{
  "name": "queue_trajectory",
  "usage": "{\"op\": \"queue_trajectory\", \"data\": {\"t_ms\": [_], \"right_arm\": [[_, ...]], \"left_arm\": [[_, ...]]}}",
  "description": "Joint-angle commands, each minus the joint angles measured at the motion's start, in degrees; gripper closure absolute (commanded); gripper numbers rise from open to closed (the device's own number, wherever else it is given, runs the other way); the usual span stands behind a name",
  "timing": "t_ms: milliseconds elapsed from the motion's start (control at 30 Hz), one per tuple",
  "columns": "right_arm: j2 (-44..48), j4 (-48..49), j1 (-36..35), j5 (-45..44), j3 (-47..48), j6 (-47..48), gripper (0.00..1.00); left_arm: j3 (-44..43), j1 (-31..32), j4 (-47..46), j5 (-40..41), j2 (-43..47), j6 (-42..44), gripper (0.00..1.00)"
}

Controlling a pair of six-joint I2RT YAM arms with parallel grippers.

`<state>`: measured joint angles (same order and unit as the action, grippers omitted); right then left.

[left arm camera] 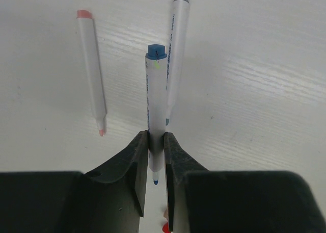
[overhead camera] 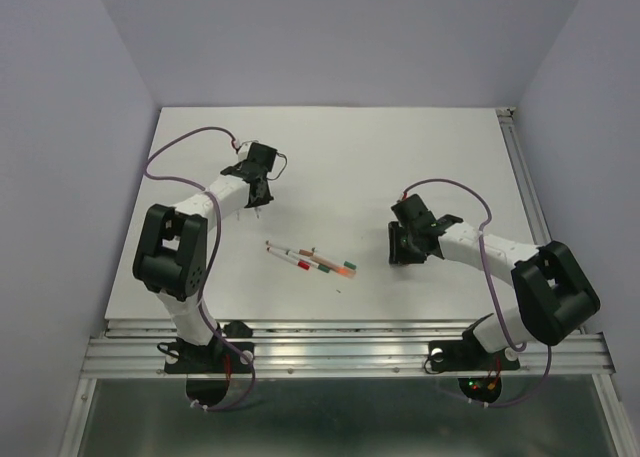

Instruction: Open the pen caps

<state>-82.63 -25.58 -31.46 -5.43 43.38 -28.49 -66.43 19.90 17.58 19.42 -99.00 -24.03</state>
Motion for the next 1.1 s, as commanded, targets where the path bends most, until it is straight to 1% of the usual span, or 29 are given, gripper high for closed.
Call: {"op": "queue_trajectory", "data": {"t_ms": [0,67,233,267,333,367,400,433,467,500,533,567,633,667,733,833,933,967,1033,1067], "right_arm": [[1.06,-1.39,0.26,-1.25,2.33,-0.69,0.54],[2.38,-2.01,0.35,-0.2,2.33,-0.78,0.46],[6.42,-3.77,0.26,1.91,3.91,-0.34,0.34],[7.47,-4.12,0.26,2.35,4.69,0.18,0.29],[10.28,-5.26,0.26,3.49,5.58,0.54,0.25],[11.17,-6.05,0.26,3.76,6.54,0.89,0.19],[11.96,-6.58,0.26,4.63,7.07,1.33,0.15],[13.62,-7.19,0.26,5.08,7.6,1.85,0.11],[14.42,-7.72,0.26,5.17,8.3,2.12,0.05],[15.3,-8.77,0.26,5.17,9.17,2.38,0.03],[17.05,-9.04,0.26,6.91,9.53,2.56,0.02],[18.11,-9.13,0.26,7.36,9.71,2.91,0.0],[19.69,-9.48,0.26,7.89,10.15,3.53,0.0],[21.09,-9.92,0.26,7.54,10.5,3.53,0.0],[22.16,-12.2,0.26,5.79,11.82,3.44,0.0],[24.0,-14.49,0.26,3.24,13.05,3.53,0.0],[25.76,-15.2,0.26,2.8,13.31,3.71,0.0],[26.29,-15.37,0.26,2.71,13.23,3.53,0.0],[27.26,-15.55,0.26,2.09,12.88,3.27,0.0],[27.69,-15.46,0.26,1.83,12.53,3.09,0.0]], "left_arm": [[-2.65,-0.65,1.49,1.49,0.3,1.09,0.9],[-2.73,-0.74,1.4,1.41,0.56,1.62,0.88],[-3.35,-1.44,0.35,0.36,0.04,3.55,0.87],[-3.44,-1.7,-0.18,-0.17,-0.31,3.9,0.87],[-3.7,-2.06,-0.53,-0.26,-0.84,5.04,0.82],[-3.96,-2.76,-0.62,0.09,-1.45,5.05,0.82],[-4.23,-3.11,-0.62,-0.17,-1.98,5.22,0.82],[-4.93,-3.55,-0.45,-0.95,-2.51,5.75,0.76],[-5.28,-3.99,-0.36,-1.48,-2.95,5.92,0.73],[-5.72,-4.6,-0.01,-2.19,-4.0,5.84,0.71],[-6.33,-4.87,0.26,-2.63,-4.44,5.84,0.64],[-6.6,-4.96,0.34,-3.07,-4.79,5.84,0.61],[-7.56,-5.05,0.52,-3.51,-5.94,6.01,0.57],[-8.09,-5.05,1.39,-3.16,-6.64,5.84,0.56],[-8.62,-5.75,1.75,-3.6,-7.08,5.66,0.52],[-9.68,-6.28,3.42,-4.04,-7.26,4.26,0.52],[-9.68,-6.28,3.86,-6.58,-4.46,3.21,0.49],[-9.16,-6.28,4.04,-7.72,-2.01,2.59,0.47],[-8.54,-6.28,4.47,-8.17,0.64,-0.21,0.39],[-7.75,-6.28,5.09,-8.69,1.96,-1.18,0.33]]}}
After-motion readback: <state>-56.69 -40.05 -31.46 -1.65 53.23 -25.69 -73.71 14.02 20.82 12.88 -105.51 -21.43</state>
